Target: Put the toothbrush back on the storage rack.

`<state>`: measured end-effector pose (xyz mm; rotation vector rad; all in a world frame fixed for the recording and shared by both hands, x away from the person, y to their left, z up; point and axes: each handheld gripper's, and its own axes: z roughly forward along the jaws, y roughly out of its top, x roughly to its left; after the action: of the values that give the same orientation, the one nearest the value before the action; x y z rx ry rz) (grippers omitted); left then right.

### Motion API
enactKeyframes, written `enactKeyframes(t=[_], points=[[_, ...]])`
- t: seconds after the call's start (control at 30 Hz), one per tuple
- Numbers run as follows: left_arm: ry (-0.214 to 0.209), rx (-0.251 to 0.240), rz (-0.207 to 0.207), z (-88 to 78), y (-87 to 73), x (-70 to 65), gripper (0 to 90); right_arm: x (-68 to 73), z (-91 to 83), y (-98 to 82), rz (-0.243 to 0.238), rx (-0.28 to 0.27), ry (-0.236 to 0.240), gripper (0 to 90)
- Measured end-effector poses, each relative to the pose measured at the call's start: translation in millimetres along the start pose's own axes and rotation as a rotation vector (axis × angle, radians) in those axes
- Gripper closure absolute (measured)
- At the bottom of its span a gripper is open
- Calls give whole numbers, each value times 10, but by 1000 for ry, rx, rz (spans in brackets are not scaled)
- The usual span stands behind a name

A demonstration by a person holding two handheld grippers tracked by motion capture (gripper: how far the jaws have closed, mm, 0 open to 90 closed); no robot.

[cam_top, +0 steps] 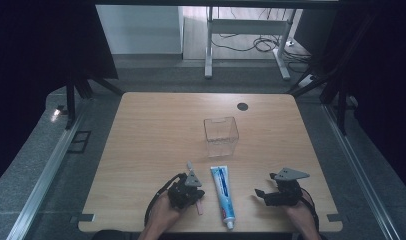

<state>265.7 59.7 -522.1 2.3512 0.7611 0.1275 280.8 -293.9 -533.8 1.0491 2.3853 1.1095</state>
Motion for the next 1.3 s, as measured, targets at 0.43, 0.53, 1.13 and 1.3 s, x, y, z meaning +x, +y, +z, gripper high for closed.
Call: enactKeyframes(t=[0.43, 0.53, 1.13, 1.3], points=[[54, 24, -52, -138, -131, 178, 895, -5, 0, -2, -2, 1, -2, 134], [61, 31, -64, -168, -160, 224, 895, -6, 0, -3, -1, 2, -3, 134], [127, 55, -78, -316, -271, 464, 894, -3, 4, -5, 0, 8, -2, 134], [120, 51, -71, -330, -246, 456, 888, -2, 1, -5, 1, 6, -2, 134]])
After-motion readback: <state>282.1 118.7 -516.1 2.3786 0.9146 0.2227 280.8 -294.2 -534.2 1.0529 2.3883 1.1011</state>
